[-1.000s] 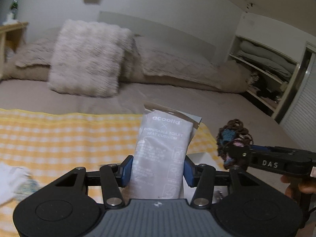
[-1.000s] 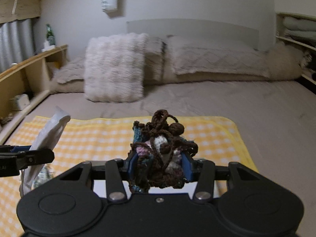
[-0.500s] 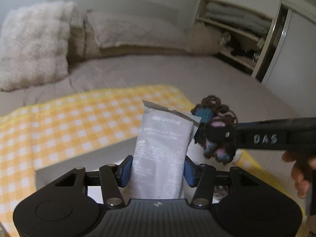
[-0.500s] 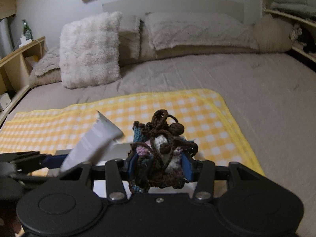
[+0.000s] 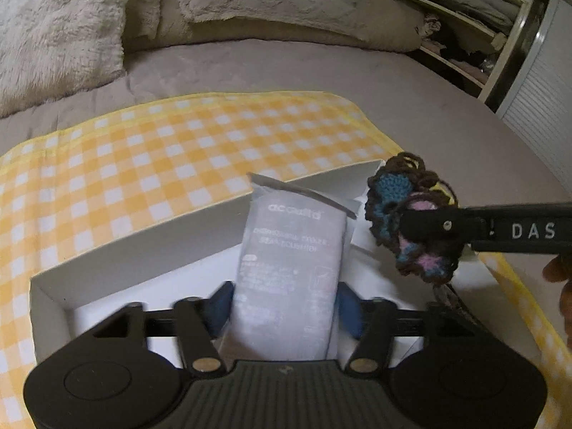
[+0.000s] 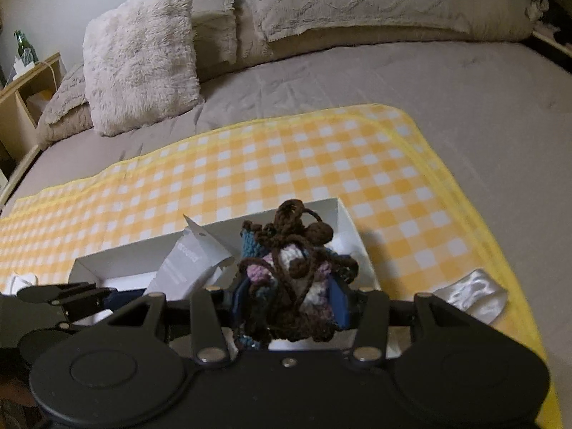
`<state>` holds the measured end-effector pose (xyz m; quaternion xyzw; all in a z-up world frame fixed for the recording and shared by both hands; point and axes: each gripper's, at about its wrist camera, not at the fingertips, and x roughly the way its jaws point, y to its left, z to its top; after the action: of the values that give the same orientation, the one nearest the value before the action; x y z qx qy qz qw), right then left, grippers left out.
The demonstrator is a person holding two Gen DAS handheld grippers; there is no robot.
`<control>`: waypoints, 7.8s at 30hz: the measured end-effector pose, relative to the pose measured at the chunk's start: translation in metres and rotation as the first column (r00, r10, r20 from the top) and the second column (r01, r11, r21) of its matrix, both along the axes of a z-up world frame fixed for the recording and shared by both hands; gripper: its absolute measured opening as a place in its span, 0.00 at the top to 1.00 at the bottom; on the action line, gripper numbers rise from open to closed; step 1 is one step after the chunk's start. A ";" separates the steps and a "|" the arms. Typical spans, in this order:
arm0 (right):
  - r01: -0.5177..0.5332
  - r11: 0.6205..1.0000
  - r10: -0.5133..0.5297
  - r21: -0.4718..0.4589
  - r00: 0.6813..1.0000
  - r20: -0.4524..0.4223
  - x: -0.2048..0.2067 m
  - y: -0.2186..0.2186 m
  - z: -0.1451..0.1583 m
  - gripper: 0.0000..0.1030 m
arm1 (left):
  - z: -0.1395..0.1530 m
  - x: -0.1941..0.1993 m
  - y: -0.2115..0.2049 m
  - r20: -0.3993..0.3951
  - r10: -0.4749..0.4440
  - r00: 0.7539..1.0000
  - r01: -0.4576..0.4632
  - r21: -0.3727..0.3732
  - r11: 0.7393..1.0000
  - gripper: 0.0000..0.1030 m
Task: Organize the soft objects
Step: 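Carry the grey packet with the left tool while the right tool carries the crocheted flower to the box, then open the left tool to drop the grey packet while the right tool releases the flower in the box, then move both open tools back toward the white mask and floral pouch on the cloth, then grasp the white face mask with the left tool while the right tool grasps the blue floral pouch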
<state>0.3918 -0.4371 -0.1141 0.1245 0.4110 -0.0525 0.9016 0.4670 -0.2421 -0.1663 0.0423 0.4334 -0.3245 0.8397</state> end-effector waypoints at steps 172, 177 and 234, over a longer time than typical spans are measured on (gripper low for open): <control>-0.220 0.957 0.266 -0.190 0.925 0.272 -0.078 0.201 0.068 0.00 | 0.111 -0.123 0.335 0.334 0.645 0.688 -0.684 0.001 0.729 0.00; -0.281 0.950 0.308 -0.138 0.918 0.251 -0.057 0.235 0.058 0.00 | 0.108 -0.112 0.344 0.317 0.671 0.670 -0.712 0.020 0.702 0.00; -0.642 0.765 0.642 -0.048 0.767 -0.016 0.038 0.366 -0.048 0.61 | -0.005 0.013 0.321 0.136 0.434 0.891 -0.454 0.218 0.864 0.80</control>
<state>0.4298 -0.0708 -0.1623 -0.0463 0.4266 0.2484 0.8684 0.4805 0.0789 -0.1716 0.0575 0.4333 -0.0646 0.8971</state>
